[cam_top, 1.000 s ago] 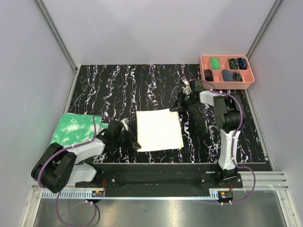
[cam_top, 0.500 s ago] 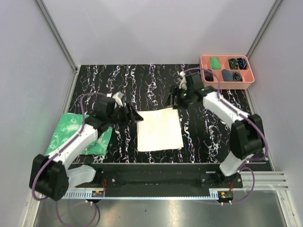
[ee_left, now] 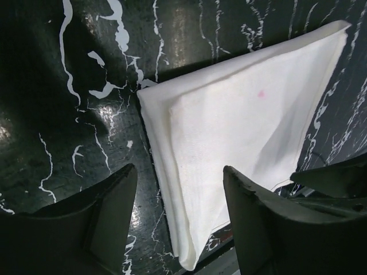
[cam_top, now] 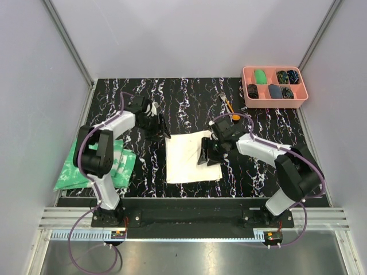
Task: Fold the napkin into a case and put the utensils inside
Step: Smooth out the upper triangle-folded napkin at the center of the board, then pick up the upper triangle-folded napkin from the center of the board.
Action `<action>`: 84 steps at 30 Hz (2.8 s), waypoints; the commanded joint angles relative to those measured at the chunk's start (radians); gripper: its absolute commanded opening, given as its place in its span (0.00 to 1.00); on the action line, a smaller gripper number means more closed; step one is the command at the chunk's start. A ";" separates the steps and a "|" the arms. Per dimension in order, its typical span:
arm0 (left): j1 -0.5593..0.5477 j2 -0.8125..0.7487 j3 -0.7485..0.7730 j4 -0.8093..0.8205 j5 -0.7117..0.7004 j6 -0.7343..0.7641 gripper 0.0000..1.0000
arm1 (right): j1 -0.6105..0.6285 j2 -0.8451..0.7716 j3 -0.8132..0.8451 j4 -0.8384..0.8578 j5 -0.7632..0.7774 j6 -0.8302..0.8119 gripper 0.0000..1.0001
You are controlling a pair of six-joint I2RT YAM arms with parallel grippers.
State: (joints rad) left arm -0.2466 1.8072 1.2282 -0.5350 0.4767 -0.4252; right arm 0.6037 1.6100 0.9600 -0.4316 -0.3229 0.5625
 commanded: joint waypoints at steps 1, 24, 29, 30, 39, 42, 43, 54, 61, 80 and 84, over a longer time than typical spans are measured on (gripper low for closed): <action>0.009 0.087 0.089 -0.037 0.057 0.083 0.63 | 0.007 -0.101 -0.026 0.066 0.001 0.033 0.56; -0.010 0.250 0.105 0.023 0.030 0.143 0.35 | 0.439 0.244 0.494 -0.105 0.484 0.251 0.45; -0.019 0.267 0.099 0.038 0.017 0.138 0.26 | 0.484 0.346 0.594 -0.190 0.505 0.243 0.45; -0.022 0.268 0.097 0.041 0.019 0.135 0.25 | 0.490 0.358 0.605 -0.209 0.513 0.244 0.45; -0.049 0.225 0.039 0.043 -0.035 0.079 0.00 | 0.545 0.462 0.729 -0.349 0.590 0.206 0.50; -0.049 0.193 0.008 0.043 -0.069 0.033 0.00 | 0.554 0.473 0.740 -0.364 0.598 0.201 0.49; -0.049 0.175 -0.015 0.047 -0.088 0.007 0.00 | 0.558 0.475 0.743 -0.374 0.608 0.204 0.47; -0.045 0.080 -0.121 0.096 -0.185 -0.132 0.00 | 0.590 0.465 0.717 -0.414 0.643 0.238 0.43; -0.043 0.040 -0.157 0.098 -0.236 -0.188 0.00 | 0.617 0.470 0.732 -0.455 0.671 0.243 0.45; -0.039 0.058 -0.150 0.076 -0.231 -0.230 0.00 | 0.627 0.582 0.789 -0.487 0.630 0.224 0.35; -0.037 0.060 -0.147 0.075 -0.230 -0.225 0.00 | 0.627 0.602 0.789 -0.498 0.608 0.224 0.39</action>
State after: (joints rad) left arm -0.2916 1.8515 1.0966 -0.4049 0.3370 -0.6682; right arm 1.2190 2.1899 1.7119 -0.8982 0.2939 0.7815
